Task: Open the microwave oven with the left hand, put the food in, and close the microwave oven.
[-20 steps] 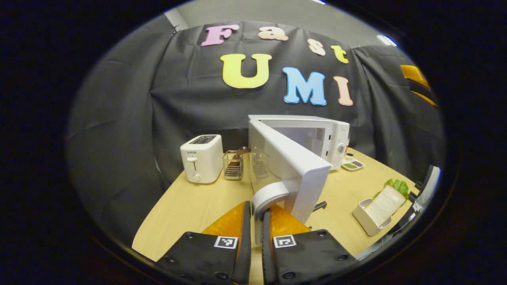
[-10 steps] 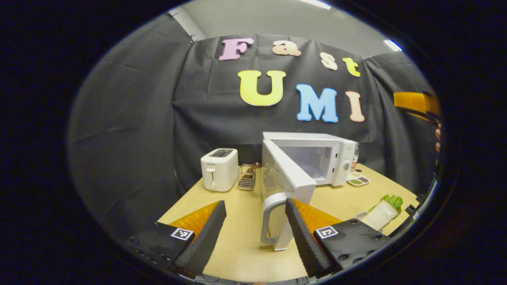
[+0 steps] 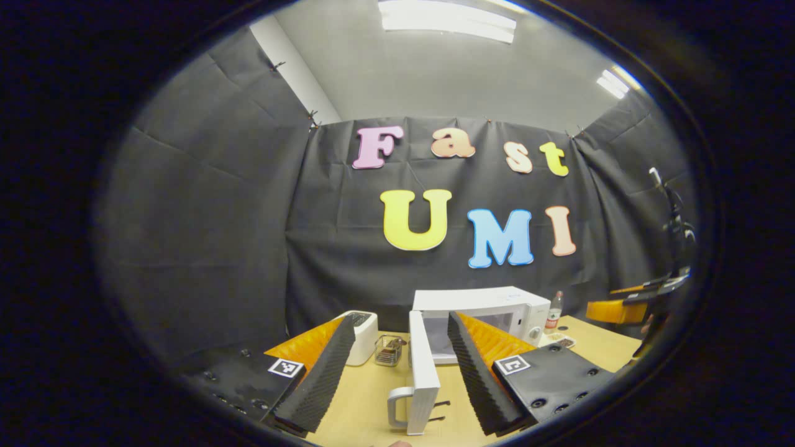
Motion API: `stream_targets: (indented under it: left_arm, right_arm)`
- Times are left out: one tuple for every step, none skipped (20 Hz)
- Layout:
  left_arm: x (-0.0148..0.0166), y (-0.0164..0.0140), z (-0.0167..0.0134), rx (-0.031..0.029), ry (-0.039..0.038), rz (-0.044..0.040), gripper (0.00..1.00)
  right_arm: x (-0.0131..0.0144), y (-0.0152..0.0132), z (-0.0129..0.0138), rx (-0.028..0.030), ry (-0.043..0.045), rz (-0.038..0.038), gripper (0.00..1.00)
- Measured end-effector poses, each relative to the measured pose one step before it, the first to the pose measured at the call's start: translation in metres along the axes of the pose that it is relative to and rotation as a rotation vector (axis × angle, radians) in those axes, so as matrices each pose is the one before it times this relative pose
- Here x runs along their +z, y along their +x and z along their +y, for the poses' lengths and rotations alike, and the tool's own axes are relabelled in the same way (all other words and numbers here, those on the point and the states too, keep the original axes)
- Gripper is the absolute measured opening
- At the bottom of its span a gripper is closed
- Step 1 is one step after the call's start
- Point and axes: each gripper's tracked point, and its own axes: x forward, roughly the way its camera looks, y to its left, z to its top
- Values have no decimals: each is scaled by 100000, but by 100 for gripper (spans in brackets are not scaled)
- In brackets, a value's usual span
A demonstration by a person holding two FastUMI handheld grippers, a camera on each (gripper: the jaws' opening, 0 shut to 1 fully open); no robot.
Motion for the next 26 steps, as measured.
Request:
stream_targets:
  left_arm:
    - [1089,-250,-165,768,-275,-2335,97]
    - [917,-138,-257,635,-174,-2276,97]
    - [467,-120,-310,469,126,-1266,95]
    - [206,-133,-217,761,382,-366,94]
    - [238,-112,-308,489,434,-400,94]
    - [277,-166,-244,583,639,-493,94]
    - [321,-86,-112,731,796,-233,94]
    - [-1,-86,-166,569,367,-142,94]
    - [148,-131,-171,337,-102,14,94]
    - [-116,-146,-104,562,-73,272,94]
    - [-220,27,-172,577,268,747,94]
    - [-129,-32,-106,700,507,712,94]
    - [-275,-26,-165,422,684,490,94]
    - [-161,-52,-171,480,664,164,94]
    - [202,-114,-236,277,488,-178,94]
    - [79,-45,-134,210,497,-182,94]
    - [-12,15,-88,251,537,171,94]
    - [69,-81,-195,136,324,142,94]
    - [-121,-122,-237,119,167,295,94]
    - [-23,-152,-135,348,120,199,94]
    - [12,-69,-17,807,40,60,94]
    - [141,-151,-107,554,-329,-97,94]
    - [25,-102,-147,500,-209,21,94]
    - [61,-93,-55,673,47,-58,94]
    - [21,13,-153,553,324,-119,94]
    - [38,-18,-33,768,650,-23,96]
  right_arm:
    - [-1088,226,-402,1088,2785,4426,96]
    - [-1082,293,-463,973,2614,4278,97]
    - [-1036,394,-581,547,2153,4429,97]
    - [-962,375,-688,48,1633,3922,97]
    - [-1199,437,-667,-95,1375,4498,96]
    - [-933,349,-454,438,1145,3892,96]
    - [-1160,366,-365,610,1304,4075,97]
    - [-1019,429,-383,320,1089,4156,96]
    - [-760,445,-468,15,1014,2927,96]
    - [-756,357,-352,99,1131,2857,97]
    - [-758,352,-286,502,1026,3088,97]
    - [-1028,486,-451,159,583,3258,97]
    - [-909,323,-401,-4,217,3311,97]
    - [-733,293,-349,236,526,2722,97]
    - [-538,246,-90,708,1215,2120,98]
    - [-634,327,-38,1211,1468,2392,97]
    - [-715,259,-57,1665,1846,2536,97]
    - [-702,268,-202,1067,2022,3054,97]
    - [-594,168,-165,1071,2246,2296,97]
    - [-496,291,-195,727,2196,2241,98]
    - [-431,262,-248,458,1348,2343,97]
    - [-772,380,16,906,1129,2952,98]
    - [-722,355,-209,623,822,2987,97]
    - [-568,118,-81,859,740,3101,98]
    - [-651,142,-98,598,700,2831,98]
    - [-379,145,-18,769,336,1888,98]
